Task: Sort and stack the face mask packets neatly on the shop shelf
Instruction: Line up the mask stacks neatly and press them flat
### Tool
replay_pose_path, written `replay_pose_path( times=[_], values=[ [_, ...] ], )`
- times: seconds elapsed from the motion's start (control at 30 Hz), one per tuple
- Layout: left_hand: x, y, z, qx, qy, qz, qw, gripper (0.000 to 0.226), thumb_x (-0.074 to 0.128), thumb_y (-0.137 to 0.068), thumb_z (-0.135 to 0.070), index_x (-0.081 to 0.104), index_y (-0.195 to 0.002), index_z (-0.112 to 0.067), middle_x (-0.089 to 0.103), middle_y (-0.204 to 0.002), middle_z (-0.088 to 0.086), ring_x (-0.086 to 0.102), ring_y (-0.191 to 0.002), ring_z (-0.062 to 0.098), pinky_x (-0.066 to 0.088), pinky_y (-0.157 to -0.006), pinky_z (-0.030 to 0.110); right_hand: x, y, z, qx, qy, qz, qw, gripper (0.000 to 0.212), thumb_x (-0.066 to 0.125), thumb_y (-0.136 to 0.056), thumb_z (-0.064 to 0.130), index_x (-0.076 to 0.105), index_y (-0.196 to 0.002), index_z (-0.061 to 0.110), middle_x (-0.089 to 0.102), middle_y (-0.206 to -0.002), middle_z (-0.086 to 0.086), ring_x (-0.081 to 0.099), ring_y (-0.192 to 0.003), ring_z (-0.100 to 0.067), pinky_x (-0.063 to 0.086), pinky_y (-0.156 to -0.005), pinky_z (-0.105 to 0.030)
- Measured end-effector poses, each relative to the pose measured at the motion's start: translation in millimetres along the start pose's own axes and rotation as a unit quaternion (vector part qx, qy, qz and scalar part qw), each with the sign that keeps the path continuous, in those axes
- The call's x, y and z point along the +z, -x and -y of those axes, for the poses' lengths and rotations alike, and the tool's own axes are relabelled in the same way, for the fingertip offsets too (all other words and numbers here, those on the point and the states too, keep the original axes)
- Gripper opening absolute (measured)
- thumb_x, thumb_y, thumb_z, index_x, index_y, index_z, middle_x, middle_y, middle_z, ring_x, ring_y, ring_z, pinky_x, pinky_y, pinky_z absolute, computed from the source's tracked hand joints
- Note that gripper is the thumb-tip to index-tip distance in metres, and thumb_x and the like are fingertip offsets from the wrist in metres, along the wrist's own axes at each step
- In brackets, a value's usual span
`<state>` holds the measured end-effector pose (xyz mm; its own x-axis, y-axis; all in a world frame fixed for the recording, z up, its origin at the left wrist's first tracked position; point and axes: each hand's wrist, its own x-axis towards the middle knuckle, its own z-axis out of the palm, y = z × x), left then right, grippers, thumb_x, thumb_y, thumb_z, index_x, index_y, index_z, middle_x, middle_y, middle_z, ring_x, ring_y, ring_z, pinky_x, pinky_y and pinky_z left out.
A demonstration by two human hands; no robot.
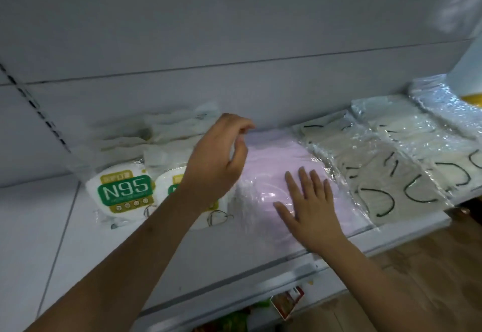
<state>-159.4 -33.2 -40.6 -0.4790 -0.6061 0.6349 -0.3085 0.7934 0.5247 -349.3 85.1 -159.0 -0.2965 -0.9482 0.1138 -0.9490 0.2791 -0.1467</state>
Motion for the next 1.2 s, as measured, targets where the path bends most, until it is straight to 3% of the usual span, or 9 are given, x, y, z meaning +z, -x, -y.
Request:
replay_pose_path(
  times=[0.13, 0.37, 0.6, 0.7, 0.8, 0.9, 1.0, 1.1, 1.2],
  values=[
    [78.1, -41.0, 21.3, -0.099, -0.031, 0.239, 0.965, 0.043, 0.045, -0.099, -0.017, 0.049, -0.141, -0.012, 0.048, -0.143, 0.011, 0.047, -0.131, 0.025, 0.035, -0.112, 0.036, -0.7, 9.3, -7.4, -0.054, 0.020, 0.010, 0.998, 0.082, 0.009, -0.094, 0.073, 0.022, -0.157, 0.023, 0.014, -0.164, -0.011, 0.006, -0.152, -0.034, 0.008, -0.120, -0.059],
    [160.8, -62.1, 74.8, -0.177, -0.234, 0.385, 0.875, 0.071, 0.022, -0.096, -0.066, 0.016, -0.159, -0.031, 0.012, -0.167, 0.001, 0.015, -0.152, 0.031, 0.015, -0.123, 0.049, 5.9, 6.1, -10.7, -0.058, -0.020, 0.014, 0.998, 0.081, 0.018, -0.093, 0.073, 0.018, -0.158, 0.024, 0.009, -0.165, -0.014, 0.003, -0.150, -0.042, 0.014, -0.116, -0.064],
    [161.6, -62.7, 78.0, -0.215, -0.213, 0.369, 0.879, 0.060, 0.024, -0.099, -0.067, 0.026, -0.154, -0.042, 0.016, -0.167, -0.004, 0.013, -0.154, 0.025, 0.010, -0.125, 0.042, -2.3, -17.5, -9.3, -0.035, -0.042, 0.018, 0.998, 0.084, 0.016, -0.093, 0.074, 0.044, -0.148, 0.017, 0.038, -0.155, -0.012, 0.037, -0.142, -0.039, 0.032, -0.109, -0.059],
    [154.7, -53.4, 74.6, -0.227, -0.242, 0.389, 0.859, 0.059, 0.026, -0.099, -0.067, 0.020, -0.154, -0.048, 0.009, -0.168, -0.006, 0.007, -0.154, 0.032, 0.009, -0.124, 0.046, 3.4, -16.2, -17.6, -0.069, -0.052, 0.027, 0.996, 0.086, 0.014, -0.094, 0.072, 0.039, -0.150, 0.012, 0.031, -0.158, -0.015, 0.027, -0.146, -0.040, 0.018, -0.114, -0.060],
    [158.1, -61.4, 65.8, -0.178, -0.226, 0.281, 0.915, 0.051, 0.033, -0.100, -0.056, 0.050, -0.140, -0.030, 0.044, -0.152, 0.003, 0.040, -0.140, 0.031, 0.034, -0.112, 0.043, -0.6, -21.2, -24.4, -0.113, -0.101, 0.055, 0.987, 0.086, 0.004, -0.094, 0.072, 0.026, -0.156, 0.015, 0.016, -0.164, -0.013, 0.008, -0.151, -0.037, 0.004, -0.119, -0.061],
    [175.2, -91.3, 47.7, -0.152, -0.123, 0.174, 0.965, 0.052, 0.034, -0.095, -0.042, 0.058, -0.131, -0.015, 0.058, -0.135, 0.010, 0.053, -0.126, 0.030, 0.042, -0.106, 0.041, -26.6, -28.4, -52.4, -0.130, -0.192, 0.001, 0.973, 0.069, 0.013, -0.100, 0.054, 0.033, -0.153, 0.015, 0.027, -0.162, -0.004, 0.011, -0.152, -0.020, 0.005, -0.122, -0.053],
    [204.9, -115.6, 28.9, -0.110, -0.079, 0.212, 0.968, 0.064, 0.032, -0.090, -0.053, 0.055, -0.139, -0.019, 0.056, -0.138, 0.008, 0.052, -0.127, 0.029, 0.042, -0.106, 0.042, -43.6, -29.0, -116.1, -0.069, -0.116, -0.112, 0.985, 0.057, 0.028, -0.100, 0.045, 0.043, -0.148, 0.019, 0.041, -0.155, -0.002, 0.025, -0.149, -0.020, 0.009, -0.122, -0.052],
    [252.2, -119.2, 7.9, -0.030, -0.146, 0.300, 0.942, 0.068, 0.031, -0.093, -0.064, 0.041, -0.150, -0.029, 0.043, -0.153, 0.011, 0.041, -0.138, 0.032, 0.036, -0.112, 0.043, -43.9, -28.2, -177.5, 0.036, -0.031, -0.042, 0.998, 0.071, 0.027, -0.093, 0.065, 0.026, -0.155, 0.031, 0.023, -0.163, -0.006, 0.013, -0.150, -0.036, -0.003, -0.120, -0.054],
    [285.9, -111.0, 9.8, -0.064, -0.229, 0.403, 0.884, 0.082, 0.011, -0.081, -0.083, 0.012, -0.155, -0.049, 0.009, -0.167, 0.007, 0.013, -0.151, 0.034, 0.015, -0.121, 0.052, -28.6, -27.4, -193.0, 0.061, -0.011, 0.022, 0.998, 0.080, 0.019, -0.088, 0.076, 0.012, -0.157, 0.035, 0.008, -0.165, -0.011, 0.001, -0.149, -0.045, 0.001, -0.118, -0.063]
  ],
)
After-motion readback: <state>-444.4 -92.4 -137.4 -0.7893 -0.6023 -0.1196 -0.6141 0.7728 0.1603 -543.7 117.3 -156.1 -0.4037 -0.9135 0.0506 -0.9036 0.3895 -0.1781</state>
